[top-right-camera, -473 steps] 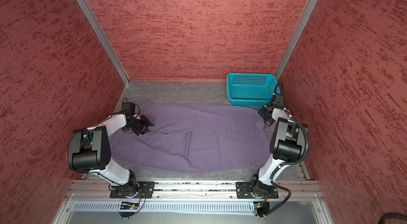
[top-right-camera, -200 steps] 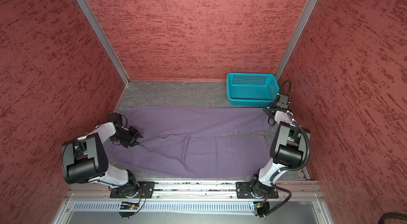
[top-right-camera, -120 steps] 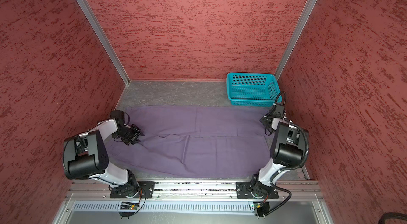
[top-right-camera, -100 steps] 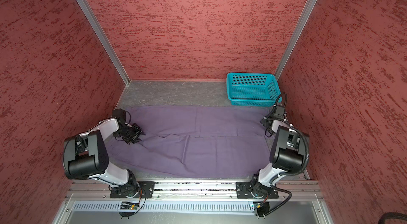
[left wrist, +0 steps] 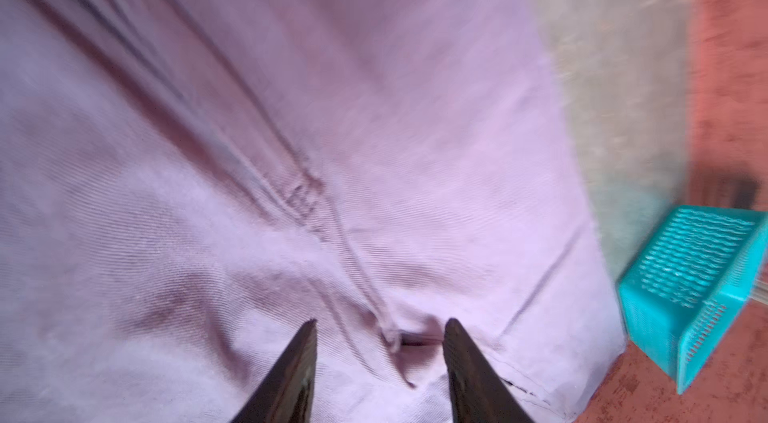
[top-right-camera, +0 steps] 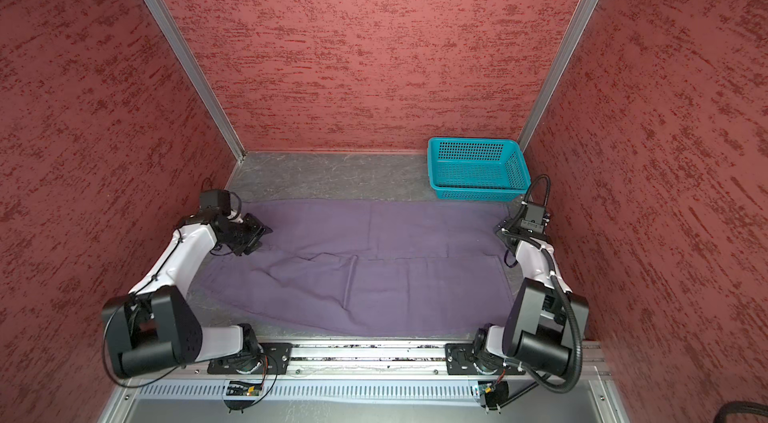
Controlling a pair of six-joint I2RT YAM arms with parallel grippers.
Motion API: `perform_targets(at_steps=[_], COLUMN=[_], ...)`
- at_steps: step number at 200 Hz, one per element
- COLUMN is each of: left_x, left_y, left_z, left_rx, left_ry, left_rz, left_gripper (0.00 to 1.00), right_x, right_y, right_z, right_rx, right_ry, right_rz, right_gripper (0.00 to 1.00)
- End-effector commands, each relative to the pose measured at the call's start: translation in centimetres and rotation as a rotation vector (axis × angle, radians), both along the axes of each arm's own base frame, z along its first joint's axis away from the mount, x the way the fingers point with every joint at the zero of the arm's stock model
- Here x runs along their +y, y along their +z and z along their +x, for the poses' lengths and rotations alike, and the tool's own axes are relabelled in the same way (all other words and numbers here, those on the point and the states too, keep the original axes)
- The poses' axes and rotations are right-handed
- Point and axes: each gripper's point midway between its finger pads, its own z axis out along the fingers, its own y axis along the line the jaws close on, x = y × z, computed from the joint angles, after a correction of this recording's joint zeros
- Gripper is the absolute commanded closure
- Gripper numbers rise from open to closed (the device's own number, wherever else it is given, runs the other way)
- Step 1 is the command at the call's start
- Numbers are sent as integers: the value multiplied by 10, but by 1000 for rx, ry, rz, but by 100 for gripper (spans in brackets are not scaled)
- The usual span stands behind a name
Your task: Fold and stack the trousers
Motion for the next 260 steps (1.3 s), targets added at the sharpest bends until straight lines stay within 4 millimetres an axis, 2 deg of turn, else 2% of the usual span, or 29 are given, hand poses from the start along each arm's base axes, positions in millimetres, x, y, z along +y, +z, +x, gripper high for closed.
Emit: perform_targets(at_steps=[1, 14, 31, 64, 90, 105, 116, 137, 165, 180, 206, 213, 243, 260], left_x=[-6, -18, -29, -31, -35, -41, -43, -45, -37, -31, -36, -36, -34, -34], left_y=[31, 54, 79, 91, 87, 84, 80, 81, 73, 60, 44, 41, 37, 38], left_z=[-4, -1, -3, -5, -5, -11, -17, -29, -46, -52, -56, -58, -64, -67], left_rx=[-108, -248, -396, -455, -441, -440, -433, -425, -374, -317, -276, -268, -250, -249], left_ry=[-29, -82, -115, -92, -99, -117, -118, -124, -78, -29, -20, -18, -5, -2], left_rz=[1, -29, -61, -136, -208, -232, -236, -219, -161, -150, -229, -235, -228, -230], left_gripper=[45, 35, 0, 0, 0, 5, 9, 22, 25, 25, 30, 31, 32, 32], right_x=[3, 12, 21, 32, 39, 40, 41, 43, 37, 29, 11, 0, -21, -22], right_y=[2, -2, -18, -45, -63, -66, -69, -75, -76, -69, -54, -51, -39, -38], right_z=[-25, -34, -48, -64, -71, -70, -69, -66, -62, -60, -59, -63, -71, -71], right_rx=[42, 36, 51, 98, 142, 139, 137, 137, 125, 106, 82, 75, 26, 10], right_ry=[-22, -13, -20, -24, 1, 16, 20, 22, -5, -36, -70, -102, -173, -184], right_rz=[-12, 17, 46, 103, 127, 130, 137, 158, 185, 190, 185, 182, 173, 195], right_gripper=[12, 13, 16, 18, 18, 23, 35, 75, 100, 100, 100, 100, 100, 100])
